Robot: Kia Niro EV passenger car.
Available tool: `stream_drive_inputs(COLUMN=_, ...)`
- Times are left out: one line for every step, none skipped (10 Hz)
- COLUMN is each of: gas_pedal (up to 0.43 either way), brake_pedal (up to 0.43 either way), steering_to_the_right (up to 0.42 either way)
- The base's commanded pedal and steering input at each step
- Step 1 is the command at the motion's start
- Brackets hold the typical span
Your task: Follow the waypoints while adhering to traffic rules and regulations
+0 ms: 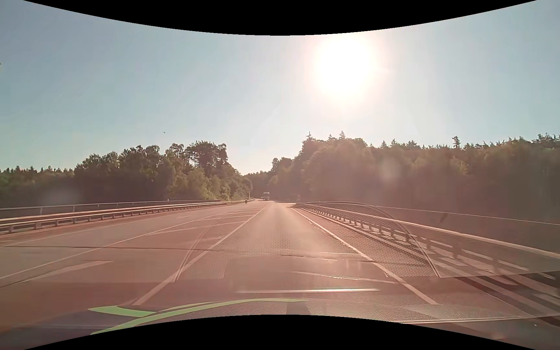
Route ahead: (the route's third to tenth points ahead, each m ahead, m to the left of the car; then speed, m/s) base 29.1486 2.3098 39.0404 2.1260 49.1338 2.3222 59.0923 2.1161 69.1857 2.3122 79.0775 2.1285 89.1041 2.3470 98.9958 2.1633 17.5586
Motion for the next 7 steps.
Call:
stream_drive_inputs(gas_pedal=0.13, brake_pedal=0.0, steering_to_the_right=-0.001)
stream_drive_inputs(gas_pedal=0.13, brake_pedal=0.0, steering_to_the_right=0.0)
stream_drive_inputs(gas_pedal=0.13, brake_pedal=0.0, steering_to_the_right=-0.001)
stream_drive_inputs(gas_pedal=0.13, brake_pedal=0.0, steering_to_the_right=-0.002)
stream_drive_inputs(gas_pedal=0.13, brake_pedal=0.0, steering_to_the_right=-0.003)
stream_drive_inputs(gas_pedal=0.13, brake_pedal=0.0, steering_to_the_right=-0.003)
stream_drive_inputs(gas_pedal=0.118, brake_pedal=0.0, steering_to_the_right=-0.003)
